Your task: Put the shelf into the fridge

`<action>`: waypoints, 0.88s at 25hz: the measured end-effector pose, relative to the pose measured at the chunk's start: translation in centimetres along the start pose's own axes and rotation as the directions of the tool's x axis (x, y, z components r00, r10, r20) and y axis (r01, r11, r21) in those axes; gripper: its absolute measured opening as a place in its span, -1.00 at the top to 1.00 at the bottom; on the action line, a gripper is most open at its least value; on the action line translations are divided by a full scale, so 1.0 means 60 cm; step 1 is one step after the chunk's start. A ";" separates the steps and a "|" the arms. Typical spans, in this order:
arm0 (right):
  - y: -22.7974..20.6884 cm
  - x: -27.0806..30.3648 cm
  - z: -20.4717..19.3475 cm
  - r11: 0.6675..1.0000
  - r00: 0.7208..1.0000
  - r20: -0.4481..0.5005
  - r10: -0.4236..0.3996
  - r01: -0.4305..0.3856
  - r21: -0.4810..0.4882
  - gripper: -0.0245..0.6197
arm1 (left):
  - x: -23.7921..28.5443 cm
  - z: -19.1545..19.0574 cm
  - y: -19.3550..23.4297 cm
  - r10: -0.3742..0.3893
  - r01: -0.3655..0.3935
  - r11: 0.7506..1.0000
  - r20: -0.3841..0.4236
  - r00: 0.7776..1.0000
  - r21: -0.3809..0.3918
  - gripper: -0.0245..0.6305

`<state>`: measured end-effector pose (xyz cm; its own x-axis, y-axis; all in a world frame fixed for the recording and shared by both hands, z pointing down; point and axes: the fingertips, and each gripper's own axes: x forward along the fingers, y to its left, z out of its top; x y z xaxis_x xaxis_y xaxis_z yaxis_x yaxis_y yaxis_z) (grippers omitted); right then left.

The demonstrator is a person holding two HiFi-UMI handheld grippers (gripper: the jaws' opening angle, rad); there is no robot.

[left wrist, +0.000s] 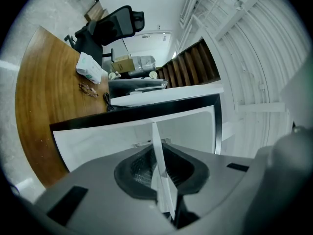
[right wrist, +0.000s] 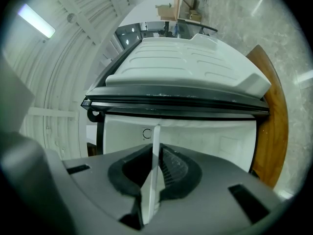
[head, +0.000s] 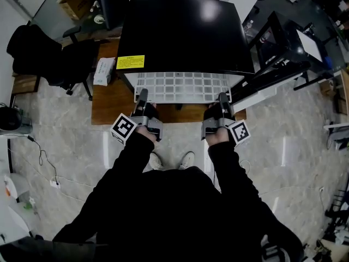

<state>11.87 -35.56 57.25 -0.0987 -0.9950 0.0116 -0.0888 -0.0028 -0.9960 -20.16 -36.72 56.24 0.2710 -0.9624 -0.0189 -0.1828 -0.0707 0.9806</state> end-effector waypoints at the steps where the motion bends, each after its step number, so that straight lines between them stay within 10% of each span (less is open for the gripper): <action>1: -0.001 0.006 0.001 1.000 1.000 0.001 -0.002 0.002 0.000 0.82 | 0.005 0.001 0.001 0.002 -0.002 1.000 0.001 1.000 0.000 0.79; 22: -0.004 0.106 0.011 1.000 0.999 0.043 0.006 -0.006 0.015 0.82 | 0.100 0.028 0.009 0.008 -0.007 1.000 0.079 0.997 -0.006 0.79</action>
<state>11.92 -41.97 57.51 -0.0563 -0.9984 0.0023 -0.0728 0.0018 -0.9973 -20.21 -42.98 56.31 0.1938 -0.9807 -0.0270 -0.1793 -0.0624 0.9818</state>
